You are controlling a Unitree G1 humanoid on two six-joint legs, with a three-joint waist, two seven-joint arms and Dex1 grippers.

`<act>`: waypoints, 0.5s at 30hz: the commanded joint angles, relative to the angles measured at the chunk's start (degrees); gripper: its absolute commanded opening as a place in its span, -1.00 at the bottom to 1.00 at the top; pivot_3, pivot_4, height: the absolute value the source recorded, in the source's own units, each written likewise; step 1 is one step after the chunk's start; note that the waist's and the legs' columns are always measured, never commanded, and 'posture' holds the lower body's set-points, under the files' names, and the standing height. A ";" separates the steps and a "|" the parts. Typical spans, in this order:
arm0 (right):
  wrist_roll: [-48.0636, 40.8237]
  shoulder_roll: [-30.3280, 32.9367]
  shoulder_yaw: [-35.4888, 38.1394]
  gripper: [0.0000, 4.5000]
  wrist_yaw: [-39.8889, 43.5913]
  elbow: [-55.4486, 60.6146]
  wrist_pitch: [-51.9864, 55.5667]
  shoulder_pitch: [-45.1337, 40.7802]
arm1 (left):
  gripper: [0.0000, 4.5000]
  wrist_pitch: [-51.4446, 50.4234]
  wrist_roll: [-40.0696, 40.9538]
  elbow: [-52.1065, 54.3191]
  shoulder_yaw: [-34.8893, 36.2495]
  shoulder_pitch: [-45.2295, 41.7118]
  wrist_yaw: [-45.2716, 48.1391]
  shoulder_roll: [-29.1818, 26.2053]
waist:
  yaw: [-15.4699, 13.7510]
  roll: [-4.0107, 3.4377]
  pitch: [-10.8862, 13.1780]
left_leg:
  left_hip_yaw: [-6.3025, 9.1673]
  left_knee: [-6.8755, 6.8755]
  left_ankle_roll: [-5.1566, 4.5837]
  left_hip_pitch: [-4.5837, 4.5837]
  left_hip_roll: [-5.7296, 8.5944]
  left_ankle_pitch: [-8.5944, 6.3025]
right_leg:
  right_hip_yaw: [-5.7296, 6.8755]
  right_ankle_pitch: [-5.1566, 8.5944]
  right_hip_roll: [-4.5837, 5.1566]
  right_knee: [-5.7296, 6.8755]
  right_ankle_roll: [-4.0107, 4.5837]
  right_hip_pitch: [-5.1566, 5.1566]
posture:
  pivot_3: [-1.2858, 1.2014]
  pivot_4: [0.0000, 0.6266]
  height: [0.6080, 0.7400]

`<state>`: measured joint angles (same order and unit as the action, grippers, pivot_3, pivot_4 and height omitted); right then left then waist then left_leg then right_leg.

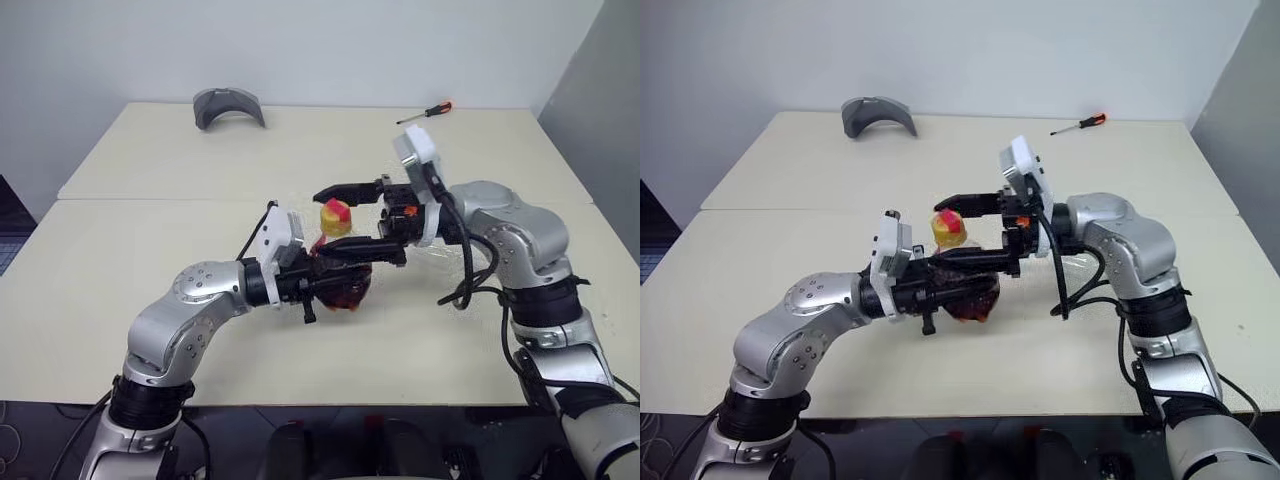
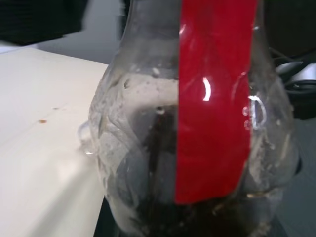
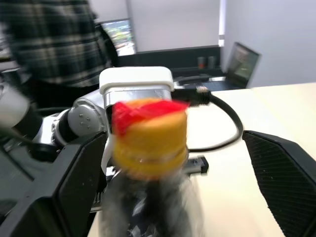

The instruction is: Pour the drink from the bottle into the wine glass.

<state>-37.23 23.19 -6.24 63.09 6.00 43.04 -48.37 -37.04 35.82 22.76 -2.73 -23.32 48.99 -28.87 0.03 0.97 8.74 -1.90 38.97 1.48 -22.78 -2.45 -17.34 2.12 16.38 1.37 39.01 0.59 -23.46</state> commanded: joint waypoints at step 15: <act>10.93 -2.84 0.73 1.00 -21.18 5.96 -7.23 1.76 | -0.61 10.70 -11.58 -14.63 -0.03 -6.16 -2.99 1.76 | 0.10 -0.01 0.01 | -0.04 -0.01 0.10 -0.03 0.02 0.05 | -0.01 0.00 -0.05 -0.01 0.00 -0.03 | 0.03 -0.52 1.00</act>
<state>-27.40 20.79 -5.68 42.77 11.17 37.77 -44.78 -28.01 24.65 7.40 -3.17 -27.99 46.65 -27.48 0.12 0.97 8.75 -1.95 38.96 1.58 -22.81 -2.44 -17.28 2.11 16.38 1.33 39.00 0.59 -23.49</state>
